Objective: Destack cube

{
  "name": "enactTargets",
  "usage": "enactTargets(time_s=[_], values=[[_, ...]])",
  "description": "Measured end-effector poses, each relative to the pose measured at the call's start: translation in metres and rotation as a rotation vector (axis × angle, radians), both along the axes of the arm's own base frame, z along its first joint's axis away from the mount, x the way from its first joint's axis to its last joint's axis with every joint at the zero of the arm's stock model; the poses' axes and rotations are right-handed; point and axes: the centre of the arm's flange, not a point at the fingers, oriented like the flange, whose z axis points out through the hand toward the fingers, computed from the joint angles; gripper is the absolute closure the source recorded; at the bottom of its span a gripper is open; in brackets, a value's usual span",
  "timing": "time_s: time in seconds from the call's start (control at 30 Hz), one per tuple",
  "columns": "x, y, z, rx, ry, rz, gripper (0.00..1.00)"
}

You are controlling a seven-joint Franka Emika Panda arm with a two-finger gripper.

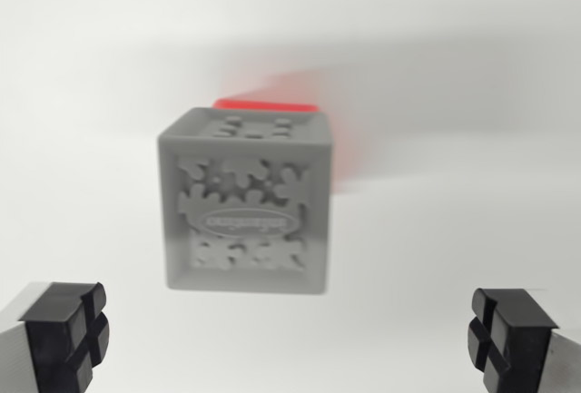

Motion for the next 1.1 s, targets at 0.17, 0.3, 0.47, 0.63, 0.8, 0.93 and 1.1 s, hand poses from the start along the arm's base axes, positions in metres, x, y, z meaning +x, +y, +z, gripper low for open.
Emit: enactTargets(time_s=[0.17, 0.3, 0.47, 0.63, 0.8, 0.93, 1.1], values=[[-0.002, 0.015, -0.013, -0.001, -0.002, 0.001, 0.0], [-0.002, 0.017, -0.025, 0.0, -0.004, 0.001, 0.0], [-0.001, 0.014, -0.049, -0.002, -0.001, -0.003, 0.0], [-0.002, 0.015, -0.065, -0.001, -0.001, -0.002, 0.0], [-0.002, 0.015, -0.076, -0.001, -0.002, -0.002, 0.0], [-0.002, 0.015, -0.081, -0.002, -0.002, -0.002, 0.0], [-0.001, 0.015, -0.081, -0.001, -0.003, -0.002, 1.0]])
